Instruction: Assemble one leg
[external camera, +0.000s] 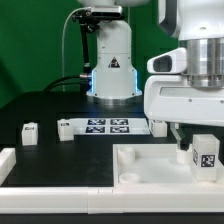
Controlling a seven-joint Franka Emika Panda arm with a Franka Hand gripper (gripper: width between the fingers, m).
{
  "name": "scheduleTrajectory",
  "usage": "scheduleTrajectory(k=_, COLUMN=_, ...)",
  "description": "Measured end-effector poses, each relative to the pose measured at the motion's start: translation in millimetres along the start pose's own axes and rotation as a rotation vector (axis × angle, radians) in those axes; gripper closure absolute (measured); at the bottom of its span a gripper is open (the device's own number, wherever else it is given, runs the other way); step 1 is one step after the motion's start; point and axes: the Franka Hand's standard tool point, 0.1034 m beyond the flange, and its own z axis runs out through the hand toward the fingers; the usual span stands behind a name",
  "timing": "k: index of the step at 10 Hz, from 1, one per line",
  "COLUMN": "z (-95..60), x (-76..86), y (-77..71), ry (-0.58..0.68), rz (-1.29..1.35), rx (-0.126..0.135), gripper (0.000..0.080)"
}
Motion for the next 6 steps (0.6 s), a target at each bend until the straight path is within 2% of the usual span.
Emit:
scheduleTrajectory(k=4, z=-0.4, x=2.2, y=2.6, ry=0.002, rz=-0.317, rx=-0.001, gripper=0.015)
scheduleTrajectory(k=6, z=-0.3, x=2.1, y=2.6, ry=0.002, rz=-0.314, rx=-0.001, gripper=0.0179)
